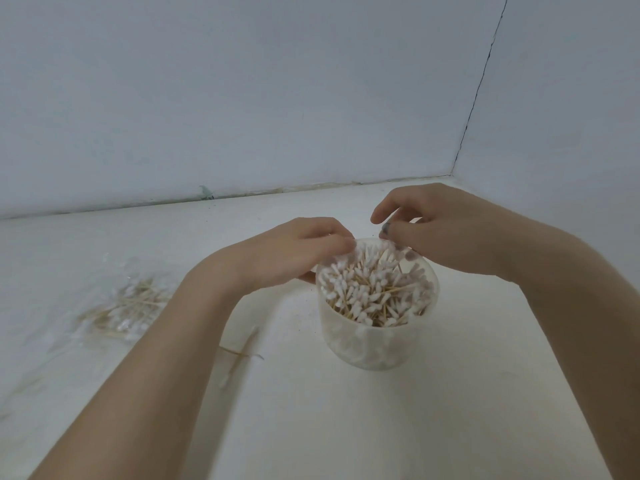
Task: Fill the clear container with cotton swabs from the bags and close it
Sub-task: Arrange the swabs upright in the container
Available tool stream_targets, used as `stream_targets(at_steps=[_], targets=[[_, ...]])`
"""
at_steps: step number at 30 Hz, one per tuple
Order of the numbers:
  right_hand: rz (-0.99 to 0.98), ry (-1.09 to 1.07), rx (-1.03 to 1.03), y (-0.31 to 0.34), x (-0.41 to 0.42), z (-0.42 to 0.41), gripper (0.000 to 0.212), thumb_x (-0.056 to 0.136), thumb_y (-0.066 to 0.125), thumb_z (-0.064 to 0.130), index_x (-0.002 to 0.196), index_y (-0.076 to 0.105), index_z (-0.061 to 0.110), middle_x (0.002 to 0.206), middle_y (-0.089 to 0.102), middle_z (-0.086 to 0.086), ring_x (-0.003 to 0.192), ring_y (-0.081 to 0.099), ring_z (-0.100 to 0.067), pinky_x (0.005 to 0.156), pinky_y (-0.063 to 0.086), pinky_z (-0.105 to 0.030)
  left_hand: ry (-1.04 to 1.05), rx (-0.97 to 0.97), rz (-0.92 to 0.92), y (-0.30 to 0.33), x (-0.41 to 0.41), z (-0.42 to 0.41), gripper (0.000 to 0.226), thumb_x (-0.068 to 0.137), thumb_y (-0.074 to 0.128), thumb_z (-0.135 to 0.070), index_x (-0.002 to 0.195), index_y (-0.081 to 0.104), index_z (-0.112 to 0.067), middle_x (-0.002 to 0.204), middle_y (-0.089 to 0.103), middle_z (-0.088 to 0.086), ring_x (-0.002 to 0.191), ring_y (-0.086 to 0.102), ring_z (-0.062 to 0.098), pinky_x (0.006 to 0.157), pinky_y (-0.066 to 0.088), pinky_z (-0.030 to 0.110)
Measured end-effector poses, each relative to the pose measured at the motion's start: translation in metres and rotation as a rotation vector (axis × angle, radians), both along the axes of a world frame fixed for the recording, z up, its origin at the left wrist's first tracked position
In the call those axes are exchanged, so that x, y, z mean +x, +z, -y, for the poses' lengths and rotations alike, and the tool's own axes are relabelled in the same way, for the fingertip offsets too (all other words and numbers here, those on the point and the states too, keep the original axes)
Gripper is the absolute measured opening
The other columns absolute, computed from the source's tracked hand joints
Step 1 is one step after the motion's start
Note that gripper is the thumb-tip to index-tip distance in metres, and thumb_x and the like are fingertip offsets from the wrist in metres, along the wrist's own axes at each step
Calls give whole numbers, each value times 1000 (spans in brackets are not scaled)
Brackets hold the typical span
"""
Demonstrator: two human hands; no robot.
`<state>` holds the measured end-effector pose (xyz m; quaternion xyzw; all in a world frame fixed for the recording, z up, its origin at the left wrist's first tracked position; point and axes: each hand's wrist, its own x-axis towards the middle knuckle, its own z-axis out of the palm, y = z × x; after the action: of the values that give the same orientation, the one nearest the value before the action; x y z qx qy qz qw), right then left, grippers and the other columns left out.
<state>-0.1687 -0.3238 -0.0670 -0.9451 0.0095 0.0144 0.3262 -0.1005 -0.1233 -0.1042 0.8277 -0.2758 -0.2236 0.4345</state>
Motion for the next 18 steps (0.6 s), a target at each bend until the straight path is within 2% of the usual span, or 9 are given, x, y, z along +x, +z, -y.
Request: stream_targets(at_steps=[2, 6, 11, 13, 15, 16, 18], targets=[[18, 8, 7, -3, 1, -4, 16, 98, 52, 31, 107, 66, 34, 99, 69, 12, 89, 69, -12, 81, 55, -33, -25, 48, 55, -3, 1, 2, 20, 102, 58, -34, 114, 70, -24, 110, 76, -8, 103, 72, 7, 90, 59, 27], [39, 8, 33, -17, 8, -14, 21, 101, 46, 35, 107, 66, 33, 103, 67, 15, 97, 62, -7, 79, 49, -27, -9, 63, 118, -6, 6, 0, 20, 104, 54, -23, 111, 72, -18, 106, 77, -3, 99, 73, 10, 83, 59, 23], [153, -75, 192, -37, 19, -23, 22, 100, 46, 34, 102, 68, 31, 101, 70, 13, 97, 63, -5, 81, 48, -25, 6, 81, 128, -6, 7, 0, 21, 102, 55, -37, 106, 73, -27, 103, 76, -12, 96, 72, 2, 82, 56, 19], [208, -126, 259, -41, 21, -24, 21, 100, 47, 32, 99, 67, 28, 96, 72, 12, 96, 66, -5, 79, 47, -23, 4, 98, 146, -7, 6, 1, 23, 104, 52, -36, 99, 72, -26, 99, 76, -11, 95, 71, 4, 82, 55, 23], [275, -170, 270, -44, 22, -24, 20, 101, 47, 32, 97, 66, 26, 93, 73, 10, 94, 67, -6, 76, 46, -21, 11, 110, 177, -6, 5, 3, 26, 105, 50, -33, 94, 71, -25, 94, 74, -9, 90, 70, 6, 76, 52, 23], [314, -187, 266, -45, 22, -25, 20, 101, 47, 32, 98, 66, 26, 93, 73, 9, 93, 67, -8, 76, 47, -20, 23, 120, 186, -6, 5, 3, 27, 105, 49, -34, 95, 71, -23, 95, 74, -8, 91, 70, 8, 75, 53, 23], [403, -209, 240, -46, 21, -27, 16, 101, 48, 30, 102, 63, 25, 91, 71, 8, 89, 66, -8, 79, 50, -23, 60, 123, 186, -4, 2, 2, 35, 105, 46, -43, 103, 71, -19, 105, 74, -3, 98, 71, 13, 83, 58, 26]])
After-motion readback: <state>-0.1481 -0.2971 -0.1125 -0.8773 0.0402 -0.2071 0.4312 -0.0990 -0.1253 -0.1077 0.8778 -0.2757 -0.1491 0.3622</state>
